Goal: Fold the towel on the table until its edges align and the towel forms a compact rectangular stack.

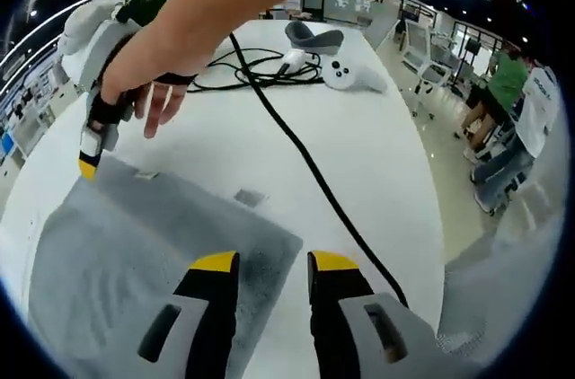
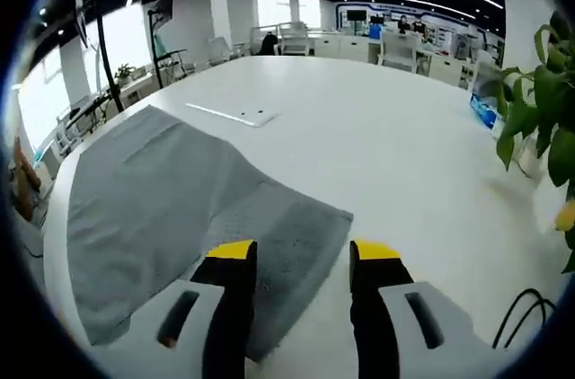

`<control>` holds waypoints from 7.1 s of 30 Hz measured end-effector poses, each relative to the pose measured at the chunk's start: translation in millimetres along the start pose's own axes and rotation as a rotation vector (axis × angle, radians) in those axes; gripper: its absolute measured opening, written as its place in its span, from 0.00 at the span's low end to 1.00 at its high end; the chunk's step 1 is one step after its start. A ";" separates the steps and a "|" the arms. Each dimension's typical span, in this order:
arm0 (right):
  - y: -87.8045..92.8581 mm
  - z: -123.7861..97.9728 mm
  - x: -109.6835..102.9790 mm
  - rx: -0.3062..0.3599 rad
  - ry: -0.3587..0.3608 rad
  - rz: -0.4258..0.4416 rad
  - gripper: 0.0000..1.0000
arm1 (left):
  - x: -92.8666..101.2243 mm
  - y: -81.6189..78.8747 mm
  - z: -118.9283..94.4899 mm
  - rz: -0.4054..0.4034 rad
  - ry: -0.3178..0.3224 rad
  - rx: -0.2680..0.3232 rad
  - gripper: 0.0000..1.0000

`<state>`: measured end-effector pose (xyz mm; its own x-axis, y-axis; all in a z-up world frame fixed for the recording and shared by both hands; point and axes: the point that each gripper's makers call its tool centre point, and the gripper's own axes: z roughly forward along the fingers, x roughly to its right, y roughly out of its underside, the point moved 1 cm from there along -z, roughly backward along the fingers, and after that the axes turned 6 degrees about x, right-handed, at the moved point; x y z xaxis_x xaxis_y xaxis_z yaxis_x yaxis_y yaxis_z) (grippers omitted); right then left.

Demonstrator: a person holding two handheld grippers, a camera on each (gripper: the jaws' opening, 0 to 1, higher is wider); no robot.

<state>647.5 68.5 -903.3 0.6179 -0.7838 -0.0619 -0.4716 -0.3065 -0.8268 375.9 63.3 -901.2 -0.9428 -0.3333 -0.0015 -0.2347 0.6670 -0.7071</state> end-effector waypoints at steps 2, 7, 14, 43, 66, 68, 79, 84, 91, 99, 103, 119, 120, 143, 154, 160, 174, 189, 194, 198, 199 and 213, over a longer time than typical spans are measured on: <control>0.8 3.8 1.3 0.005 -0.005 -0.007 0.41 | 2.2 3.7 1.5 -0.009 0.011 -0.011 0.30; 0.9 11.3 3.0 -0.002 -0.004 -0.013 0.39 | -0.5 5.2 4.4 0.030 0.000 -0.028 0.26; 1.4 14.9 8.5 0.005 0.001 -0.048 0.32 | -6.9 2.3 8.1 0.008 -0.035 -0.029 0.14; 12.0 -31.1 52.4 0.053 0.075 -0.017 0.22 | 36.5 -21.9 31.2 -0.077 0.042 -0.023 0.03; 20.2 -25.9 43.9 -0.056 0.069 -0.038 0.02 | 34.9 -27.5 35.0 -0.025 0.032 -0.023 0.02; 14.3 -28.8 38.9 -0.032 0.045 -0.012 0.02 | 33.1 -31.1 30.8 -0.056 0.013 0.002 0.02; -14.8 -53.3 36.9 0.037 0.061 0.074 0.01 | 14.9 -49.5 4.3 -0.081 -0.043 0.081 0.02; -25.7 -56.5 35.7 0.067 0.061 0.092 0.01 | 8.8 -54.4 -12.7 -0.105 -0.069 0.113 0.02; -38.9 -61.2 31.9 0.089 0.067 0.109 0.01 | -10.7 -56.8 -42.5 -0.106 -0.135 0.145 0.02; -67.9 -69.3 27.9 0.127 0.084 0.136 0.01 | -23.6 -63.2 -73.9 -0.133 -0.194 0.193 0.02; -80.5 -75.7 25.8 0.138 0.093 0.127 0.01 | -28.3 -64.1 -87.5 -0.147 -0.227 0.218 0.02; -135.0 -82.3 -4.8 0.139 0.159 0.105 0.01 | -47.6 -70.9 -156.6 -0.117 -0.283 0.344 0.02; -138.9 -80.8 -7.1 0.136 0.165 0.108 0.01 | -48.8 -70.7 -161.2 -0.117 -0.284 0.351 0.02; -224.0 -80.1 -108.4 0.163 0.219 0.193 0.01 | -70.5 -26.7 -284.5 -0.161 -0.300 0.538 0.02; -257.2 -60.5 -147.6 0.164 0.216 0.179 0.01 | -81.2 -0.6 -327.1 -0.198 -0.338 0.612 0.02; -271.9 -42.1 -177.8 0.133 0.209 0.114 0.01 | -91.6 18.3 -349.7 -0.234 -0.368 0.644 0.02; -291.0 5.7 -243.4 0.114 0.154 0.095 0.01 | -105.4 73.1 -389.5 -0.250 -0.453 0.636 0.02; -309.2 56.1 -305.4 0.093 0.092 0.048 0.01 | -126.8 134.3 -424.1 -0.301 -0.549 0.625 0.02; -305.7 73.9 -329.9 0.070 0.067 0.003 0.01 | -132.7 158.4 -429.2 -0.332 -0.578 0.604 0.02; -301.9 91.5 -348.4 0.065 0.048 0.013 0.01 | -137.5 177.8 -434.8 -0.367 -0.607 0.598 0.02; -302.1 95.3 -351.6 0.065 0.043 0.017 0.01 | -138.0 181.2 -436.3 -0.372 -0.615 0.597 0.02; -285.9 140.1 -381.4 0.035 0.017 0.005 0.01 | -148.8 239.6 -443.6 -0.473 -0.699 0.576 0.02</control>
<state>634.7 530.8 -721.6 0.6045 -0.7945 -0.0571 -0.4523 -0.2834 -0.8457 355.0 568.2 -756.8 -0.3908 -0.9166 0.0838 -0.2239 0.0063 -0.9746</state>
